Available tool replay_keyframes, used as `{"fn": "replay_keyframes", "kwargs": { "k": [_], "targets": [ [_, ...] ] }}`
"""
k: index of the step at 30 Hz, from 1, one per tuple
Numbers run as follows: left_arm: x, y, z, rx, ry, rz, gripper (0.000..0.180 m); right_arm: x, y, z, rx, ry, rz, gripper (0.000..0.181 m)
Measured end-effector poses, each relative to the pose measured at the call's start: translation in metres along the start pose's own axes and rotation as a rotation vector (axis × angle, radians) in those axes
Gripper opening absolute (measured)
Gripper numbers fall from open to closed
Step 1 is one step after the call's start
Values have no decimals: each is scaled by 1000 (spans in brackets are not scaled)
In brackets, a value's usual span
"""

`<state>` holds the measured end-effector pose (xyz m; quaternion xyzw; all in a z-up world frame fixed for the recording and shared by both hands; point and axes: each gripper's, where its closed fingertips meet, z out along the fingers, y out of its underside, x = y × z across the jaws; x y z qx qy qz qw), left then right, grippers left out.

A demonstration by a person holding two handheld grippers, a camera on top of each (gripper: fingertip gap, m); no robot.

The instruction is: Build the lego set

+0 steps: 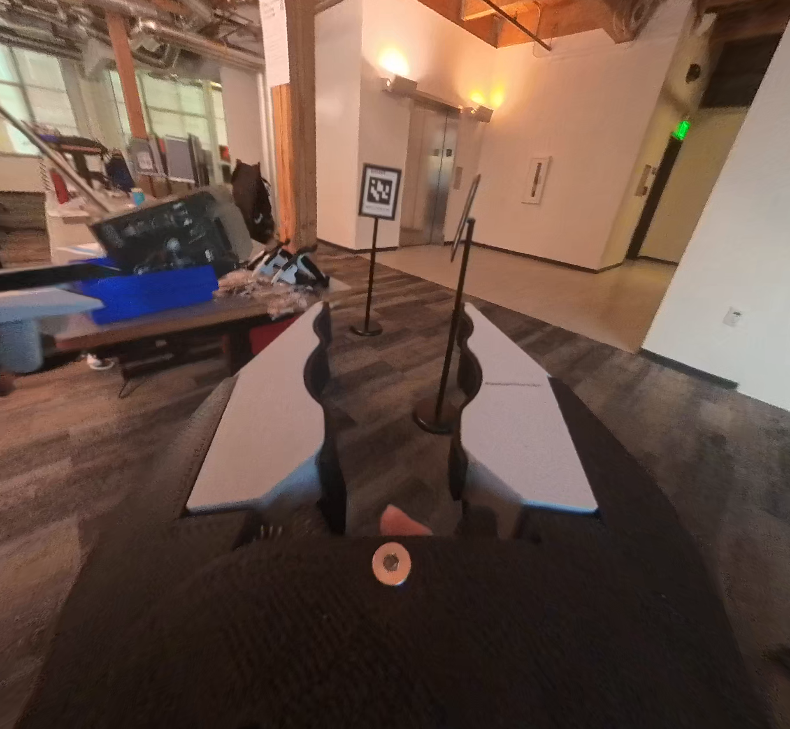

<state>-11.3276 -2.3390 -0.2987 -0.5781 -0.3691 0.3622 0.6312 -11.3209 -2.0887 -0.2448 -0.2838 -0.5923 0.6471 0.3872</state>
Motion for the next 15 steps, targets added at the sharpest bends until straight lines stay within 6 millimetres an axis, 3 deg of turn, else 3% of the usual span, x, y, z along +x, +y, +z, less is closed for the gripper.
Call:
{"fn": "replay_keyframes", "kwargs": {
  "k": [3, 5, 10, 15],
  "targets": [
    [-8, -19, 100, 18, 153, 37, 85, 56, -14, 55, 52, 10, -51, 62],
    [-2, -29, 165, 19, 270, 27, 84, 99, -12, 81, 58, 50, -52, 66],
    [15, -44, 321, 131, 481, -12, 85, 200, 26, 129, 22, 139, -23, 72],
    [17, -30, 474, 182, 563, -73, 85, 327, 72, 204, 0, 225, -60, 72]
  ]
}}
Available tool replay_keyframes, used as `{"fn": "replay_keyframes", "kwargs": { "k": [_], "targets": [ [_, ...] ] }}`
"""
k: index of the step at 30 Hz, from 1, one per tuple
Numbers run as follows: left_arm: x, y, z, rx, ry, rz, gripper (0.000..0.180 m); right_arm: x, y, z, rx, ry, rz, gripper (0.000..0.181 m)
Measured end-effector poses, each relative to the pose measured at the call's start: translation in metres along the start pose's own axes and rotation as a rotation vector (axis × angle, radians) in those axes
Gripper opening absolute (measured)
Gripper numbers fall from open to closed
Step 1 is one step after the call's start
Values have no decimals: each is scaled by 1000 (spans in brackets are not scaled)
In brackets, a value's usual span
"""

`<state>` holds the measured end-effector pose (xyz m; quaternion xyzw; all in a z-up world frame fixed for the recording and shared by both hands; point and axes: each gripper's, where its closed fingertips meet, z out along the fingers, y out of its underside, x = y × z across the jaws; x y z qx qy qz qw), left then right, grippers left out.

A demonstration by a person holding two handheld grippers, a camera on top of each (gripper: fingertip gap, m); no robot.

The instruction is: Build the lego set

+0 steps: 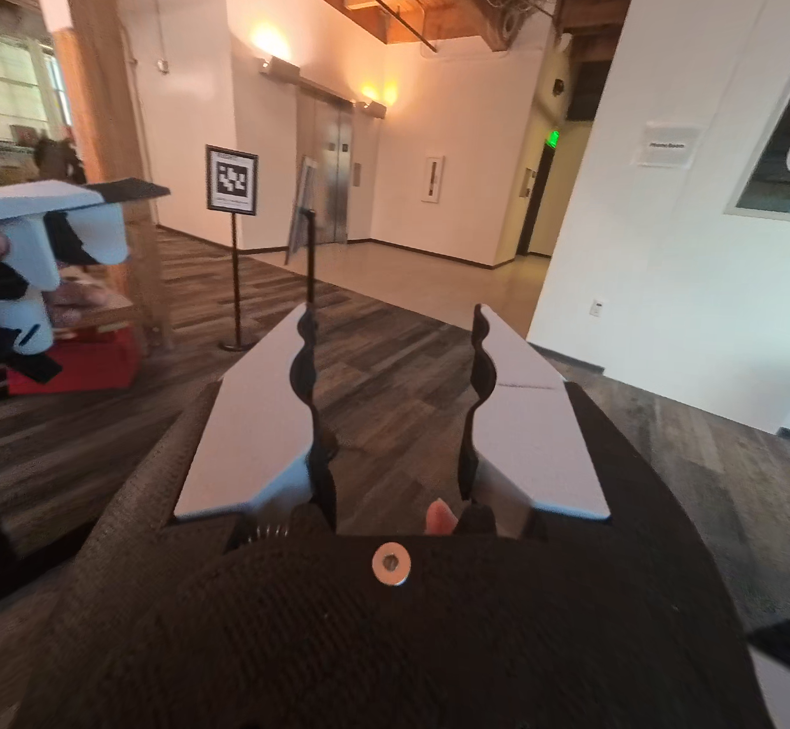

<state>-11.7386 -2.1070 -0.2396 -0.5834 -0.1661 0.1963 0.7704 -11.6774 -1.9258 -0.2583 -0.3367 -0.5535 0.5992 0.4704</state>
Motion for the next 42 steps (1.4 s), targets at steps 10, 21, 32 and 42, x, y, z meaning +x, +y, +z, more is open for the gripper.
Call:
{"fn": "replay_keyframes", "kwargs": {
  "k": [10, 21, 32, 42],
  "targets": [
    [-231, 33, 177, -99, -205, 84, 121, 175, 6, 281, 89, -2, -38, 92],
    [-548, 177, 223, -261, -715, 106, 151, 255, 122, 603, 84, -143, 46, 120],
    [-845, 285, 427, -394, -726, 92, 157, 510, 238, 817, -76, 351, 40, 149],
    [-1103, 366, 493, -432, -974, 141, 130, 657, 404, 1003, -348, 449, -107, 148]
  ]
}}
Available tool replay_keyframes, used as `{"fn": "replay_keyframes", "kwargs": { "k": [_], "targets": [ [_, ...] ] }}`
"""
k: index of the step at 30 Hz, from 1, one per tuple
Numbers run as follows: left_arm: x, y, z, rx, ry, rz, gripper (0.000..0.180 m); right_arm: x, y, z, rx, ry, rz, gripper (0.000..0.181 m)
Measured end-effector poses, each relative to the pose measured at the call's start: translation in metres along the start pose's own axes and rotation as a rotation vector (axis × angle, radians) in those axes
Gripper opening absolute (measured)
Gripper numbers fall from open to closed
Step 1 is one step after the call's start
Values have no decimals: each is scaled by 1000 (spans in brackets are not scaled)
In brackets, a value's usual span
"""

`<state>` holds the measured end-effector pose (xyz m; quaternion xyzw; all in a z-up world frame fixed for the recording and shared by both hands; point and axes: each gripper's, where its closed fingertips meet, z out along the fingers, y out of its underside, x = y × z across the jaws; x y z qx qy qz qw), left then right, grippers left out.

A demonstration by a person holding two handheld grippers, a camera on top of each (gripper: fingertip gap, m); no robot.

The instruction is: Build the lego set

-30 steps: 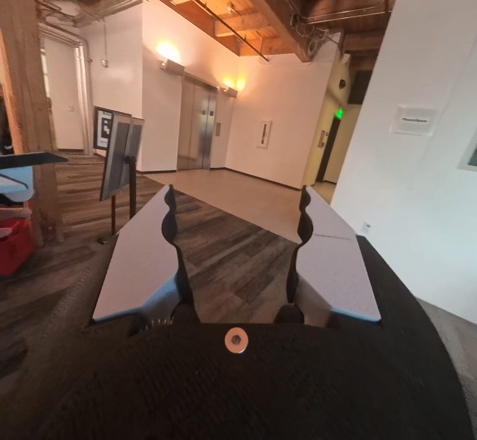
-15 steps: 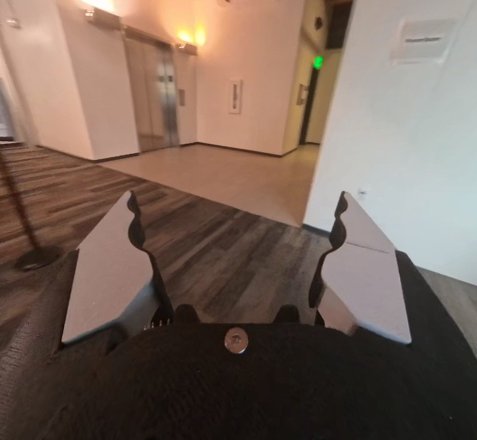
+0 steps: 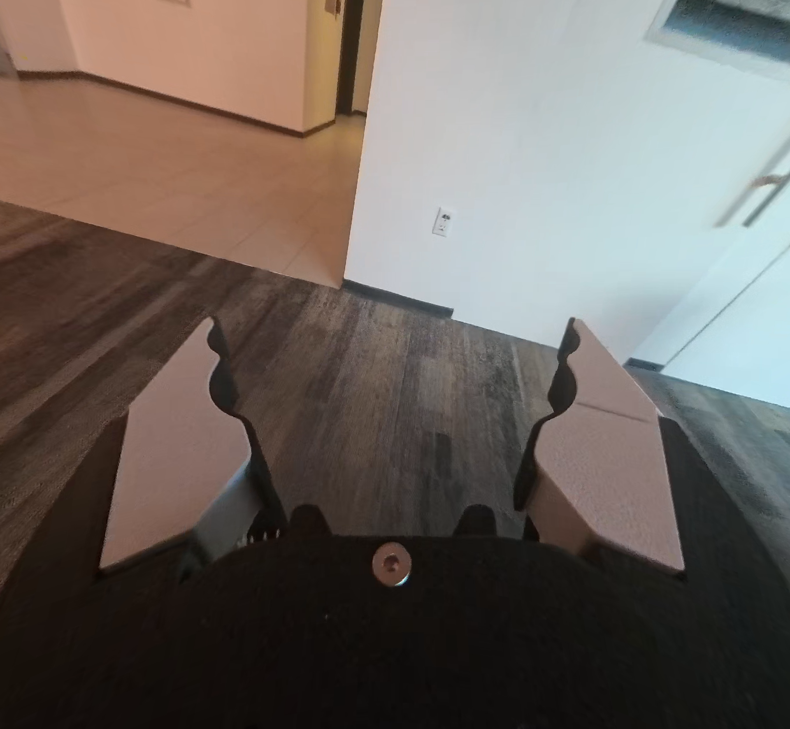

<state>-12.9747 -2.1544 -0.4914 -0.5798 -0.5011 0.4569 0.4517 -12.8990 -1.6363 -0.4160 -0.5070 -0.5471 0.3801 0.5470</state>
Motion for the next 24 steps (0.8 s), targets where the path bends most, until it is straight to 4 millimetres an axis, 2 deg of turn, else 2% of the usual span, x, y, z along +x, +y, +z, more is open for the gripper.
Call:
{"fn": "replay_keyframes", "kwargs": {
  "k": [2, 4, 7, 9, 12, 14, 16, 18, 19, 21, 24],
  "targets": [
    [-32, 2, 43, -76, -87, -28, 132, -16, -13, 82, -22, -24, 16, 148],
    [-67, -7, 89, -84, -166, -64, 132, -48, -47, 169, 32, -104, 10, 146],
    [-117, -14, 149, -106, -280, -106, 135, -117, -98, 297, 119, -240, -47, 143],
    [-151, -10, 187, -116, -357, -140, 135, -170, -126, 377, 159, -325, -36, 140],
    [-190, 30, 237, -223, -443, -137, 128, -255, -150, 492, 180, -420, 35, 133],
    [-214, 63, 272, -307, -480, -140, 126, -308, -152, 566, 165, -439, 87, 130],
    [-240, 96, 308, -404, -517, -157, 125, -350, -139, 634, 113, -414, 133, 128],
    [-265, 121, 342, -534, -528, -148, 124, -383, -119, 694, 41, -396, 149, 129],
    [-277, 127, 359, -611, -520, -139, 123, -395, -109, 719, -3, -388, 133, 128],
    [-306, 122, 404, -671, -511, -140, 122, -401, -90, 764, -97, -345, 75, 126],
    [-342, 102, 498, -677, -463, -130, 124, -385, -63, 828, -231, -255, 49, 125]
  ]
}}
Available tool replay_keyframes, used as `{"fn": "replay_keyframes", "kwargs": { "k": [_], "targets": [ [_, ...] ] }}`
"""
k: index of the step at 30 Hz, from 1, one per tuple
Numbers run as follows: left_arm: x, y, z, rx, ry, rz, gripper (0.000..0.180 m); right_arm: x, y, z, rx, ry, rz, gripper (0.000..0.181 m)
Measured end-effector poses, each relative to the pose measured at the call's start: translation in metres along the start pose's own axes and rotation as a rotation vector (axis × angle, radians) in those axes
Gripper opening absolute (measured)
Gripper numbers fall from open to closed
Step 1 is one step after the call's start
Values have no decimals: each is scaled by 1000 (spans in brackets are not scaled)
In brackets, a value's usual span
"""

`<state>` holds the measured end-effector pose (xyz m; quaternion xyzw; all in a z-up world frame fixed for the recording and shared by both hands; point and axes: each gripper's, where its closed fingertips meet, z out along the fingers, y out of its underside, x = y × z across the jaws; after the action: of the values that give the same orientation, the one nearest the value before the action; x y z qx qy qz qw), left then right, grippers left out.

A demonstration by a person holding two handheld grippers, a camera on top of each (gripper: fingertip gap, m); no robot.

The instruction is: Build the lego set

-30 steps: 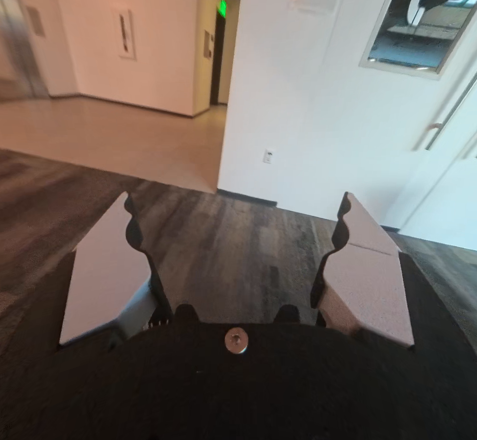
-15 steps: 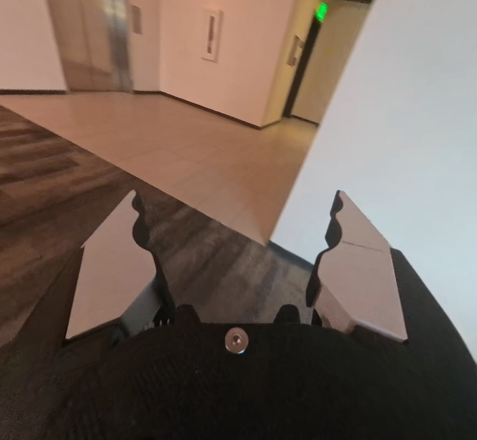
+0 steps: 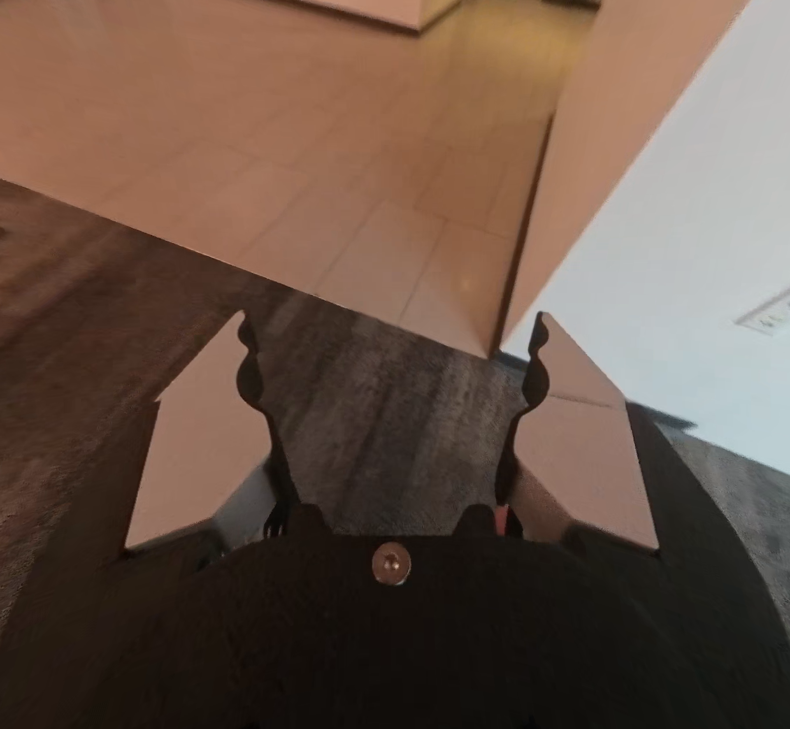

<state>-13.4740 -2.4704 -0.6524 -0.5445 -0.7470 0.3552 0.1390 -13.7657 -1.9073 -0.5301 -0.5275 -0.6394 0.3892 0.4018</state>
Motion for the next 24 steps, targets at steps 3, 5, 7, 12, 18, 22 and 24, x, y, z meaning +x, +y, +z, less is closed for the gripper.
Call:
{"fn": "replay_keyframes", "kwargs": {
  "k": [3, 5, 7, 12, 18, 22, 24],
  "targets": [
    [22, -92, 65, 40, 29, -22, 125, 45, 3, 41, -82, 109, 13, 124],
    [35, -154, 112, 100, 29, -72, 125, 74, 0, 68, -112, 180, 4, 123],
    [52, -213, 166, 137, 34, -138, 126, 97, -1, 100, -147, 238, -9, 123],
    [90, -325, 289, 146, -1, -299, 127, 131, -19, 221, -243, 345, -69, 106],
    [99, -445, 386, 78, -111, -385, 128, 116, -119, 427, -248, 347, -88, 104],
    [96, -537, 458, 116, -97, -401, 136, 54, -200, 593, -226, 215, -132, 103],
    [92, -575, 495, 143, -107, -368, 142, 10, -239, 673, -193, 153, -139, 103]
  ]
}}
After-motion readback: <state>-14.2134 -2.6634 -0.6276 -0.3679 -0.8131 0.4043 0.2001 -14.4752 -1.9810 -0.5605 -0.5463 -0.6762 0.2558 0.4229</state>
